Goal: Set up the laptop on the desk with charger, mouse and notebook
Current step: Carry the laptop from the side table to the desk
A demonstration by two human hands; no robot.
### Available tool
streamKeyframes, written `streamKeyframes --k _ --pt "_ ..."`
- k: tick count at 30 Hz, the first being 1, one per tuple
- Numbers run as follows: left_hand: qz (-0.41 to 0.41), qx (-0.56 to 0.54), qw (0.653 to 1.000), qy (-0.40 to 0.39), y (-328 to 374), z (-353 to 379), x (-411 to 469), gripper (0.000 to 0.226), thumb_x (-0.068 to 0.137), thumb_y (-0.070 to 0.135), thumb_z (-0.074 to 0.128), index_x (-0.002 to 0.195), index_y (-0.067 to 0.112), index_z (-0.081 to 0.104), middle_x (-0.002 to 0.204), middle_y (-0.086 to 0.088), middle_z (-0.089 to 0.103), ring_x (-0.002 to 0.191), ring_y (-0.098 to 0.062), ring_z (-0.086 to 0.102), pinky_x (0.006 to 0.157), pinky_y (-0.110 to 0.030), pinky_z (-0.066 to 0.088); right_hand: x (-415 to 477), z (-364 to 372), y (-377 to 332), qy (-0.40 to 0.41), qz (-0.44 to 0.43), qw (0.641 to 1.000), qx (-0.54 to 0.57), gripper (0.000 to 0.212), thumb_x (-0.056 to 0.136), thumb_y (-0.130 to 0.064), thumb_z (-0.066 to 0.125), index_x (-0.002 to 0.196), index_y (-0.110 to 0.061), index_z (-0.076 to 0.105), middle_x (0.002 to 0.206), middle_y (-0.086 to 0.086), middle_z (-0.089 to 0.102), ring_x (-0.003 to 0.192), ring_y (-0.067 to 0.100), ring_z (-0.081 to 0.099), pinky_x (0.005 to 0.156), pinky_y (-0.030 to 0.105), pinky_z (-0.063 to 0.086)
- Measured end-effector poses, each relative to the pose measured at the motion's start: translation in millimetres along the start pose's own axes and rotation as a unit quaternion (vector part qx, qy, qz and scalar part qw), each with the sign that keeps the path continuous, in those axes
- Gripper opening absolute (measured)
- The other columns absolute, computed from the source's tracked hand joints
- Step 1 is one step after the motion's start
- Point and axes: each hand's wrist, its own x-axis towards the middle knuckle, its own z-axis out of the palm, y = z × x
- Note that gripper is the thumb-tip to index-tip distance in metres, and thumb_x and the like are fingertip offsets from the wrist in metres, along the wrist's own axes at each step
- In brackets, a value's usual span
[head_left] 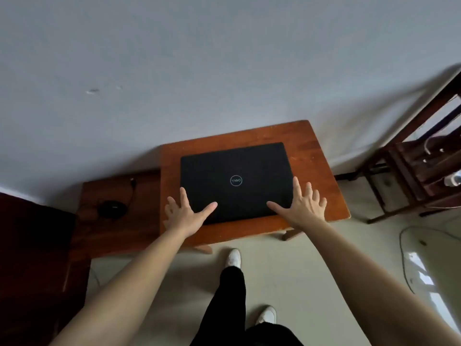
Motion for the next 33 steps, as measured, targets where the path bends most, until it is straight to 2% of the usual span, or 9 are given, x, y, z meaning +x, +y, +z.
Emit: streamKeyframes --k 5,10,15,20,24,29,33 --pt "-0.079 -0.049 0.995 -0.026 20.6 2.4 68.1 0.138 0.046 0.103 0.044 0.15 0.041 -0.022 0.165 -0.013 -0.012 0.151 -0.036 -0.004 0.115 -0.064 0.013 46.6 4.3 -9.8 -0.039 0.068 0.996 0.036 0.129 0.054 -0.106 0.032 0.154 -0.04 -0.018 0.167 0.014 0.006 0.151 0.043 0.011 0.118 0.063 0.013" --pt "-0.139 -0.073 0.988 -0.018 55.5 7.9 113.1 0.148 0.037 0.101 0.054 0.148 0.044 -0.024 0.163 -0.019 -0.005 0.149 -0.041 0.002 0.113 -0.067 0.018 87.9 5.7 -41.3 -0.041 0.142 0.984 0.098 0.144 0.043 -0.107 0.043 0.154 -0.037 -0.016 0.151 0.018 0.032 0.138 0.039 0.034 0.107 0.055 0.036" --pt "-0.167 -0.032 0.985 0.01 65.6 16.7 122.0 0.15 0.039 0.097 0.061 0.149 0.04 -0.024 0.161 -0.021 0.005 0.146 -0.042 0.01 0.112 -0.064 0.022 109.6 7.8 -58.3 -0.047 0.222 0.967 0.114 0.158 0.027 -0.107 0.048 0.156 -0.032 -0.003 0.149 0.017 0.029 0.138 0.039 0.03 0.109 0.056 0.033" --pt "-0.175 -0.034 0.983 0.032 64.3 17.7 128.9 0.148 0.037 0.094 0.066 0.151 0.04 -0.013 0.155 -0.019 0.016 0.14 -0.04 0.02 0.109 -0.062 0.029 123.5 6.2 -56.6 -0.067 0.245 0.956 0.144 0.157 0.019 -0.099 0.063 0.151 -0.034 0.008 0.146 0.014 0.031 0.136 0.039 0.031 0.107 0.058 0.037" --pt "-0.176 -0.046 0.982 0.048 61.7 13.6 131.8 0.146 0.032 0.094 0.067 0.149 0.042 -0.004 0.148 -0.019 0.024 0.133 -0.038 0.028 0.105 -0.057 0.032 120.8 6.0 -56.1 -0.05 0.236 0.956 0.169 0.151 0.023 -0.097 0.068 0.149 -0.036 0.013 0.143 0.013 0.035 0.135 0.038 0.034 0.106 0.057 0.039" --pt "-0.16 -0.05 0.984 0.061 56.4 11.9 130.4 0.145 0.031 0.097 0.063 0.149 0.041 0.001 0.144 -0.02 0.028 0.128 -0.039 0.033 0.104 -0.056 0.032 118.0 2.9 -54.3 -0.039 0.216 0.958 0.183 0.147 0.028 -0.094 0.071 0.149 -0.029 0.019 0.138 0.014 0.037 0.128 0.04 0.045 0.098 0.053 0.048" --pt "-0.135 -0.044 0.987 0.08 62.9 12.7 127.6 0.142 0.031 0.099 0.059 0.15 0.043 0.005 0.143 -0.02 0.03 0.128 -0.038 0.033 0.105 -0.055 0.03 103.3 -0.7 -49.5 -0.016 0.205 0.963 0.174 0.149 0.026 -0.1 0.063 0.148 -0.029 0.018 0.134 0.01 0.034 0.118 0.04 0.054 0.09 0.05 0.053"
